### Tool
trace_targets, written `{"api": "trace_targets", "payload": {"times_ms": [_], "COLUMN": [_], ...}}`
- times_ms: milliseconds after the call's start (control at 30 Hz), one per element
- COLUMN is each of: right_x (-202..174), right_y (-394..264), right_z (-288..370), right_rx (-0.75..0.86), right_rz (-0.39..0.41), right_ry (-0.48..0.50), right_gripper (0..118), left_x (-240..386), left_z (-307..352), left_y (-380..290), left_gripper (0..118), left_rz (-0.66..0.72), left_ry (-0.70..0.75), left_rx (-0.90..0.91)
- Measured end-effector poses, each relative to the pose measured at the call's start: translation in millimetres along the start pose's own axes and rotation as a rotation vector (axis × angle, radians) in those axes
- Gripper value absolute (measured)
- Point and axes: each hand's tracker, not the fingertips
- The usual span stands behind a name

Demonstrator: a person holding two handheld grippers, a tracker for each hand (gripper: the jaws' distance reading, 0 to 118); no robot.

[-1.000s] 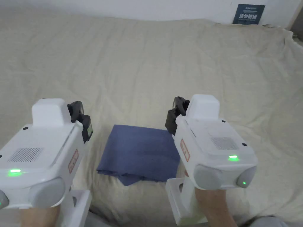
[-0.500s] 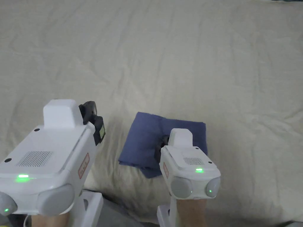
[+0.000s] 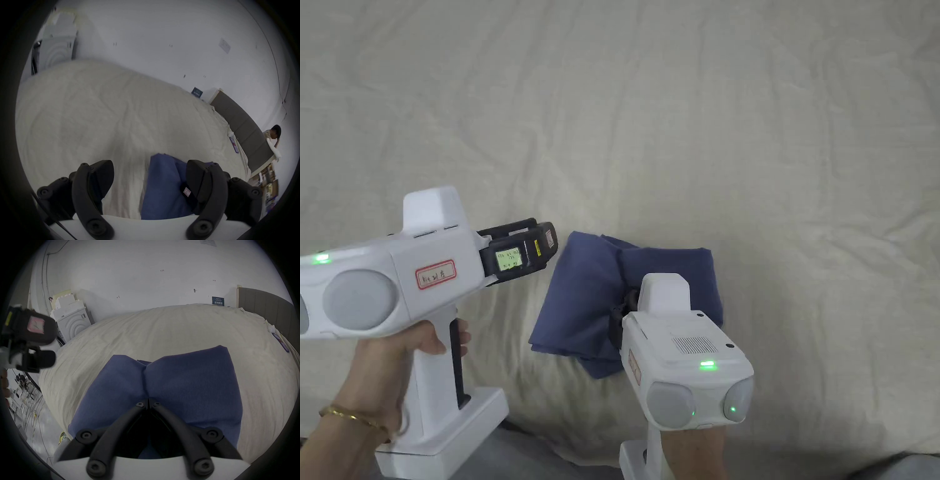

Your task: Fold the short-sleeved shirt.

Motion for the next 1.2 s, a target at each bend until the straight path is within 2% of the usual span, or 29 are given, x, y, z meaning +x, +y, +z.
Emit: {"api": "trace_targets", "payload": {"times_ms": [100,267,433,500,567,600,700,767,867,967,1067,1133,1200], "right_x": [-2,1,1,2,7,8,9,7,5,13,21,29,39], "right_y": [2,4,6,7,6,5,6,7,14,32,65,93,122], "right_z": [3,4,7,7,4,3,3,1,2,14,59,89,123], "right_rx": [-0.003,-0.011,-0.018,-0.021,-0.025,-0.028,-0.031,-0.037,-0.058,-0.075,0.095,0.193,0.317], "right_rz": [0.0,-0.017,-0.037,-0.035,-0.038,-0.042,-0.051,-0.046,-0.018,-0.046,-0.054,-0.007,0.037], "right_ry": [0.006,0.019,0.033,0.039,0.043,0.045,0.051,0.049,0.048,0.075,0.103,0.101,0.103], "right_gripper": [0,0,0,0,0,0,0,0,0,0,0,0,0], "left_x": [-18,-48,-52,-51,-44,-43,-42,-38,-23,-14,-11,-10,-15], "left_z": [-23,-61,-78,-84,-97,-98,-97,-96,-90,-81,-64,-50,-32], "left_y": [3,1,3,7,3,5,8,6,6,10,21,32,47], "left_gripper": [96,95,79,54,51,47,29,22,21,19,18,18,18], "left_rz": [0.046,0.23,0.23,0.254,0.219,0.189,0.193,0.196,0.158,0.112,0.104,0.074,0.009], "left_ry": [-0.114,-0.288,-0.339,-0.4,-0.333,-0.351,-0.33,-0.301,-0.232,-0.214,-0.235,-0.23,-0.161], "left_rx": [-0.17,-0.416,-0.462,-0.508,-0.568,-0.555,-0.566,-0.565,-0.539,-0.533,-0.525,-0.501,-0.469]}}
